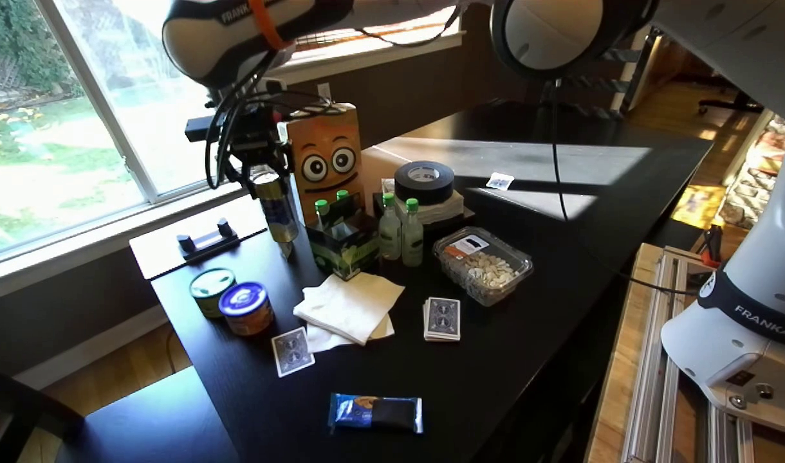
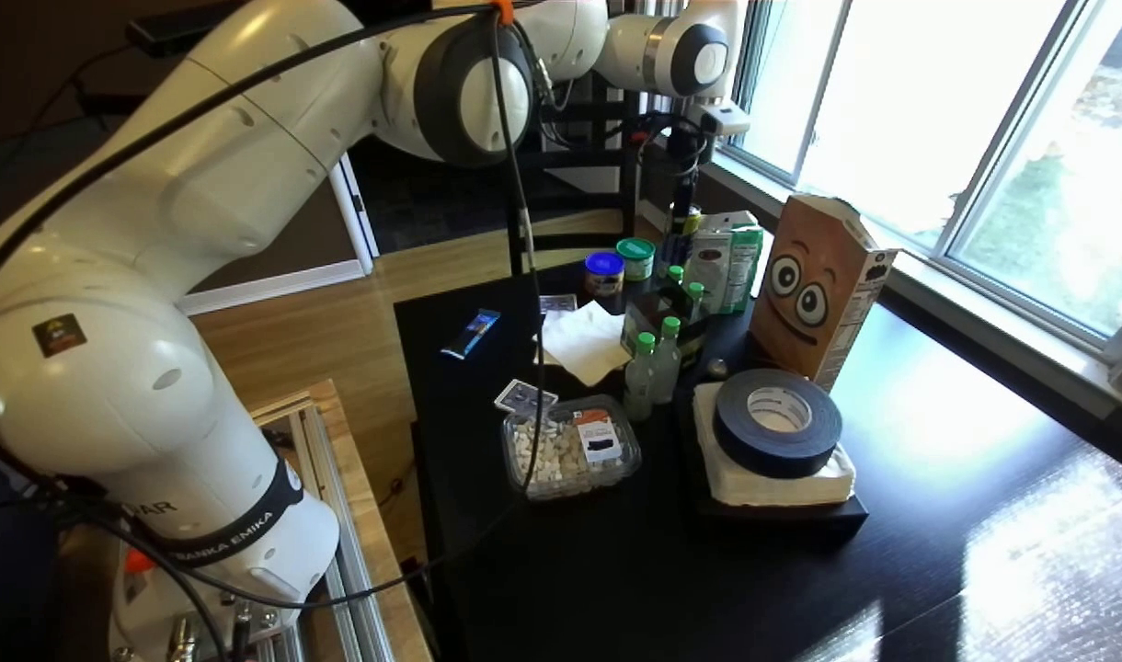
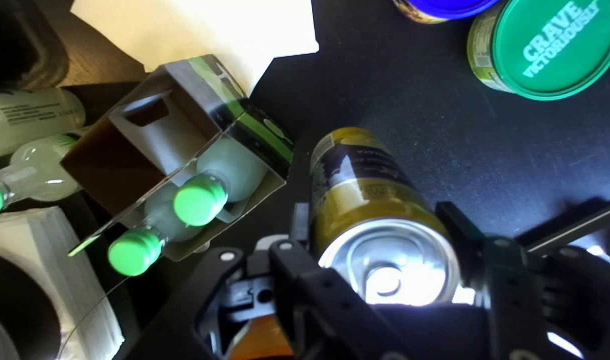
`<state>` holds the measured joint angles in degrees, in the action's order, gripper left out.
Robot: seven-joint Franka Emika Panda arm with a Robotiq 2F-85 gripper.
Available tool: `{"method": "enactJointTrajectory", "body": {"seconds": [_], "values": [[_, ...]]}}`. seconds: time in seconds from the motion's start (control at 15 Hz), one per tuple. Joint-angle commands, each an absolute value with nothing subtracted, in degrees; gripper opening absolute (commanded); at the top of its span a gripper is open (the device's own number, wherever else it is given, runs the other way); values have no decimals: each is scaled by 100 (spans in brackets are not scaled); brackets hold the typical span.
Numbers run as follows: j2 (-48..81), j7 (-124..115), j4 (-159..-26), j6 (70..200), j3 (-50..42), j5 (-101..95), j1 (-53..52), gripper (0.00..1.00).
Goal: Put the can in the bottle crate
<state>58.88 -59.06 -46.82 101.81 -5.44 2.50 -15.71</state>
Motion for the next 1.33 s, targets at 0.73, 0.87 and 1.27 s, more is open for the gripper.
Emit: {"method": "enactJointTrajectory", "body": {"seconds": [0.73, 0.87, 1.27], "values": [[3840, -4235, -6838, 10447, 113, 1286, -470, 38], [3544, -4106, -7314, 10660, 145, 1318, -475, 38], [3703, -4197, -7100, 10740, 51, 1152, -589, 38]]}}
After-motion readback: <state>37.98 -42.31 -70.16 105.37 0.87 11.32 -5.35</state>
